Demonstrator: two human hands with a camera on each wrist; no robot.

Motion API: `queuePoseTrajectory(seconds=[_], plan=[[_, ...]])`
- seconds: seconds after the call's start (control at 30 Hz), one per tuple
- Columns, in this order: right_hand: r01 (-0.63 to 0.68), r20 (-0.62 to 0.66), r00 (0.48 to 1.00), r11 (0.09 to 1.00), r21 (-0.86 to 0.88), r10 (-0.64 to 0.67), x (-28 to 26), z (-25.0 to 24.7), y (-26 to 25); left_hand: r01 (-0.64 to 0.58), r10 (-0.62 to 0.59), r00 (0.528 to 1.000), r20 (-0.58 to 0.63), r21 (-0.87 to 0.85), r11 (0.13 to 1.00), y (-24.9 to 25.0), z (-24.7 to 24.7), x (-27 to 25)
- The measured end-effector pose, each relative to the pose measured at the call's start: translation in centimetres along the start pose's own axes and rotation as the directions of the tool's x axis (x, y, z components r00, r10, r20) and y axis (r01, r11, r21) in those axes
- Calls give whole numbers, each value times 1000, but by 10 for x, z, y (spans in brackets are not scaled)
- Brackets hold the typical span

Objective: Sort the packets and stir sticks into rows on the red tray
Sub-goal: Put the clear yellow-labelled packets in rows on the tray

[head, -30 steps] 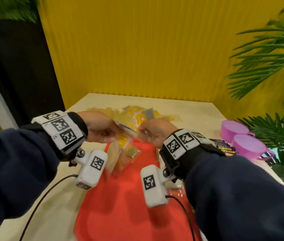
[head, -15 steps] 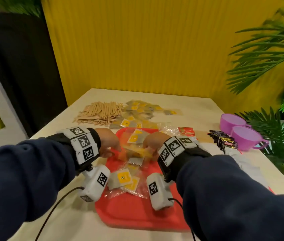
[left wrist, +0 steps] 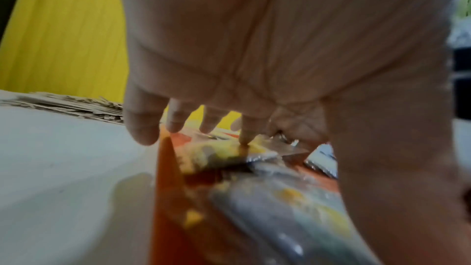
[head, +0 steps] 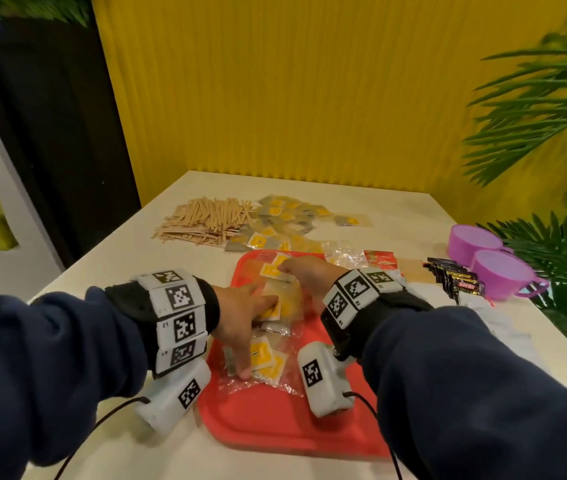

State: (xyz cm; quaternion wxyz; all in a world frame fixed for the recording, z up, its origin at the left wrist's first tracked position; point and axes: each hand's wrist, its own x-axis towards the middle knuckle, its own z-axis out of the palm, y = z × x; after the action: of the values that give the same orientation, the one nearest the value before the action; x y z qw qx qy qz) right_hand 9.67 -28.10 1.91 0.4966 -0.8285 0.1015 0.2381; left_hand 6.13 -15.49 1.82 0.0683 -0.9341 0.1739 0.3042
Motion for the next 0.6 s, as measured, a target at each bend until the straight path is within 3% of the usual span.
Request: queuePoseTrajectory(seconds=[0.1,0.27,0.4,0.6], plan=[[-87,2,996,991,104,88,2,-4,6,12,-12,1000,1,61,998,2,5,4],[-137,63,990,977,164,128,-9,-8,17,35,-34,999,-13,86,996,3,12,5],[-120,135,986,978,168,98,-23,-2,19,31,-31,999,-12,30,999,4,11,3],[-36,41,999,989,144,31,-21,-11,3,20,-30,997,-70,-135,991,-5,-24,2]])
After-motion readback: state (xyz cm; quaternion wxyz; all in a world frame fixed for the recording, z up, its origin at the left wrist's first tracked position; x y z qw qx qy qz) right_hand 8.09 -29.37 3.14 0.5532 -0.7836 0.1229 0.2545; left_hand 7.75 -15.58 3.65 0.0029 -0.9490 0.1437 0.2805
